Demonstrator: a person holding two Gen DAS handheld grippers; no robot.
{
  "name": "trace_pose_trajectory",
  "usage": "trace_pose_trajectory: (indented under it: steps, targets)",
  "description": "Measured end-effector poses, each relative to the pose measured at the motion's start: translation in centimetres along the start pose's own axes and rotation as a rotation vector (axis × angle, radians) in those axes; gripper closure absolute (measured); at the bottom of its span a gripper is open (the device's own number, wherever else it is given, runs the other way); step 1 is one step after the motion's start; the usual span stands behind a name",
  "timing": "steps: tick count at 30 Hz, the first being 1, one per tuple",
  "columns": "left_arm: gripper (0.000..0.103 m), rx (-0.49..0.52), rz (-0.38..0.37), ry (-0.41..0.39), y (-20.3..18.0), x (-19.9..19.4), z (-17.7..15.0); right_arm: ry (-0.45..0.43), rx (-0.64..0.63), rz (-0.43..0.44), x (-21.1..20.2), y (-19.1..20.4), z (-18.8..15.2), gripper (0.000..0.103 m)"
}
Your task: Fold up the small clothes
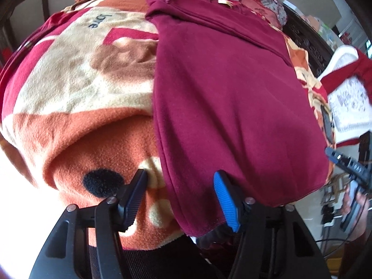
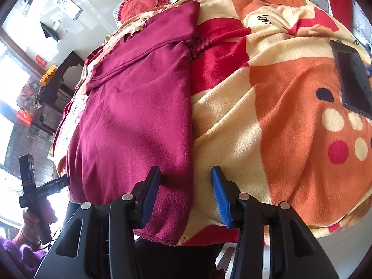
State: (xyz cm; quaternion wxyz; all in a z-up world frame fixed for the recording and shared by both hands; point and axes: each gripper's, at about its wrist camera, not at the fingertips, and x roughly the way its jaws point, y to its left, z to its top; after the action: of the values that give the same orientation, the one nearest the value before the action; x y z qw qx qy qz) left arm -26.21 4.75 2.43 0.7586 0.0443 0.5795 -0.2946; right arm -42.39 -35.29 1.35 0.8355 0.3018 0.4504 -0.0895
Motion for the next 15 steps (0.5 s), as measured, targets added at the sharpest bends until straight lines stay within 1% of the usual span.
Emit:
trace_pose_trajectory:
  steps: [4,6,8,10,12,13,15]
  targets:
    - [0.041,0.044,-0.029,-0.008,-0.4,-1.3,0.1,0.005,-0.002,-0.002,0.1,-0.1,0.1,0.076]
    - [0.041,0.048,-0.053,0.000,-0.6,-1.6,0.0,0.004,0.000,-0.003,0.1,-0.1,0.1,0.075]
    - [0.041,0.050,-0.060,0.006,-0.7,-1.6,-0.1,0.003,0.007,-0.002,0.2,-0.2,0.2,0.074]
    - [0.041,0.063,-0.036,0.015,-0.8,-1.2,-0.2,0.002,0.009,-0.001,0.3,-0.2,0.2,0.074]
    - [0.041,0.053,-0.004,0.041,-0.7,-0.5,-0.3,0.003,0.006,0.000,0.3,-0.2,0.2,0.074]
    - [0.041,0.039,-0.006,0.055,-0.7,0.0,-0.4,0.004,0.005,0.001,0.3,-0.3,0.2,0.073]
    - [0.041,0.032,-0.006,0.047,-0.6,0.2,-0.5,0.005,0.006,0.001,0.3,-0.3,0.2,0.073]
